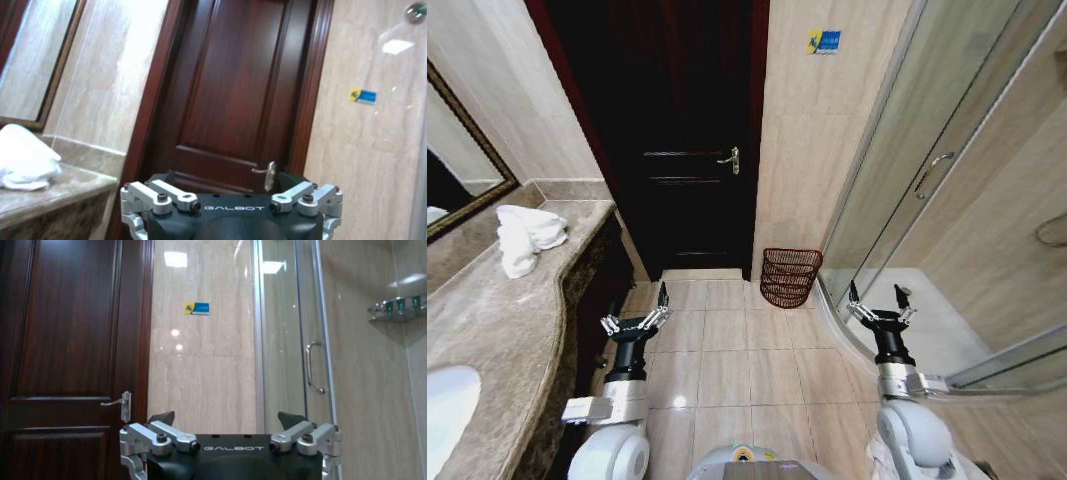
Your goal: Discard the used towel into the hamper.
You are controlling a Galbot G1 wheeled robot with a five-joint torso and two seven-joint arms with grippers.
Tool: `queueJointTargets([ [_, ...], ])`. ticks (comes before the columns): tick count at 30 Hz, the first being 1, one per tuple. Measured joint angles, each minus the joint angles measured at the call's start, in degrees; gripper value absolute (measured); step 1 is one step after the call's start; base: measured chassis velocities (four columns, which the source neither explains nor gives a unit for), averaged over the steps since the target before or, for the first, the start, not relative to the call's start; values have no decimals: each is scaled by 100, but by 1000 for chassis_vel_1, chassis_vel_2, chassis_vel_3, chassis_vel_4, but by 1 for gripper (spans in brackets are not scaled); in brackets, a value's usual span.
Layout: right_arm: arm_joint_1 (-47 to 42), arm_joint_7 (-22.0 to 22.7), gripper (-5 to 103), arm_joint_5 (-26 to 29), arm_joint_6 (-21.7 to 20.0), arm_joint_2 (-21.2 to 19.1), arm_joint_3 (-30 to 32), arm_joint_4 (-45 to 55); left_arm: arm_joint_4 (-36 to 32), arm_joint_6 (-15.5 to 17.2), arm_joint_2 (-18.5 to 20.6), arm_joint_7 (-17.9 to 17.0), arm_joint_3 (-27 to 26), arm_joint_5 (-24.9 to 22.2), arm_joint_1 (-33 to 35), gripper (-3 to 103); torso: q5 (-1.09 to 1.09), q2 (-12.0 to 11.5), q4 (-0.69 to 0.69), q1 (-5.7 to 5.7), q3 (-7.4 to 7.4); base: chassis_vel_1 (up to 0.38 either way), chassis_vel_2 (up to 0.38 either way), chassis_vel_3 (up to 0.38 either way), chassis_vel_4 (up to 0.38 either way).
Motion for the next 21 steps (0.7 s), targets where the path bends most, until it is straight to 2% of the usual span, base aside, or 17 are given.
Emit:
queueJointTargets([
  [1, -11, 0, 100, 11, -30, -10, 7, 9, 2, 18, 6, -4, -8, 83, 12, 98, 0, 0, 0, 0, 0, 0, 0, 0, 0],
  [12, -53, -16, 100, 28, -140, -14, -21, 60, 104, -6, -12, 79, 8, 275, 23, 97, 0, 0, 0, 0, 0, 0, 0, 0, 0],
  [13, -58, -25, 100, 28, -135, -15, -24, 60, 116, -28, -11, 90, 11, 275, 21, 94, 0, 0, 0, -1, 0, 0, 0, 0, 0],
  [21, -93, -35, 100, 21, -112, -11, -30, 61, 159, -86, -6, 105, 21, 289, 23, 98, 0, 1, 0, -2, -1, -35, 40, 27, -39],
])
